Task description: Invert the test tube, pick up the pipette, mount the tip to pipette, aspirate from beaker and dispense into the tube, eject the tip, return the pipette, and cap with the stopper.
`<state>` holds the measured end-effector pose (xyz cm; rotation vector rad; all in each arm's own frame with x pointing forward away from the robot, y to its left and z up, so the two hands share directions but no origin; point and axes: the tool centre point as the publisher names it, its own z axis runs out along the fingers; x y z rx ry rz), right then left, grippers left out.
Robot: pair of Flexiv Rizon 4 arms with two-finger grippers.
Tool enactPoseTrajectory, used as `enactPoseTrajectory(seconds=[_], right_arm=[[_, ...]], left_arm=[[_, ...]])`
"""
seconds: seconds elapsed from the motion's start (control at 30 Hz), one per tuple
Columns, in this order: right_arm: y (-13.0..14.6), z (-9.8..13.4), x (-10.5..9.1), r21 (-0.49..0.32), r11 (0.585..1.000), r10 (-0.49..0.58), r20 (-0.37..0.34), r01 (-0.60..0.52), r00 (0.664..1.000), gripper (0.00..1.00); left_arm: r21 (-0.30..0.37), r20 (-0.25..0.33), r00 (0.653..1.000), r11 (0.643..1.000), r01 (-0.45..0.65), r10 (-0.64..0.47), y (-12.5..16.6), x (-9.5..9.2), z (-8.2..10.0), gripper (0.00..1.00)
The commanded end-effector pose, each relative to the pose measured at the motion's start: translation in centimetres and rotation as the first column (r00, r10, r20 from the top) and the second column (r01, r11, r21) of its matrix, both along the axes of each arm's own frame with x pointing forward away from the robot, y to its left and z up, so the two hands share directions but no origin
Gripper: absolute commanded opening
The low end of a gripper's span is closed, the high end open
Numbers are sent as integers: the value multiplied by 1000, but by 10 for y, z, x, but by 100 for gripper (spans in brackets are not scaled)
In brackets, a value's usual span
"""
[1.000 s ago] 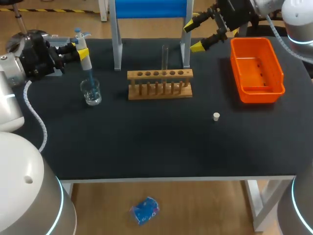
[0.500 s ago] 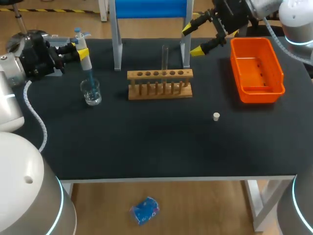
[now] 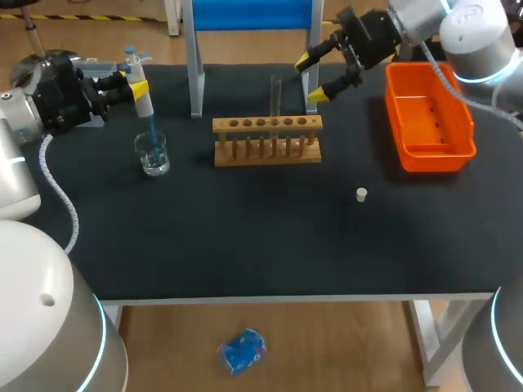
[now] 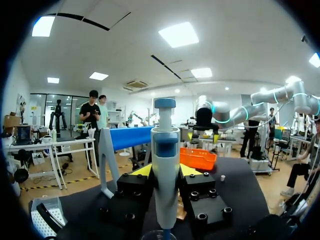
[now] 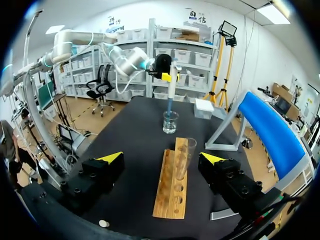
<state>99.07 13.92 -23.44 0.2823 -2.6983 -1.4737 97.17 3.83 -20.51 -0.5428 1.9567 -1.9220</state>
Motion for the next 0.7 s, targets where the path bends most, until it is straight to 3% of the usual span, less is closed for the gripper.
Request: enactPoseTrajectory(seconds=[0.03,0.7], right_arm=[[5,-12,12,-2,1000,1,-15,-1,1000,100],[12,-30,23,-19,1000,-23,-38,23,999,100]], left_arm=[[0,0,1000,1000,0,0,0,0,0,0],[0,0,1000,1000,0,0,0,0,0,0]])
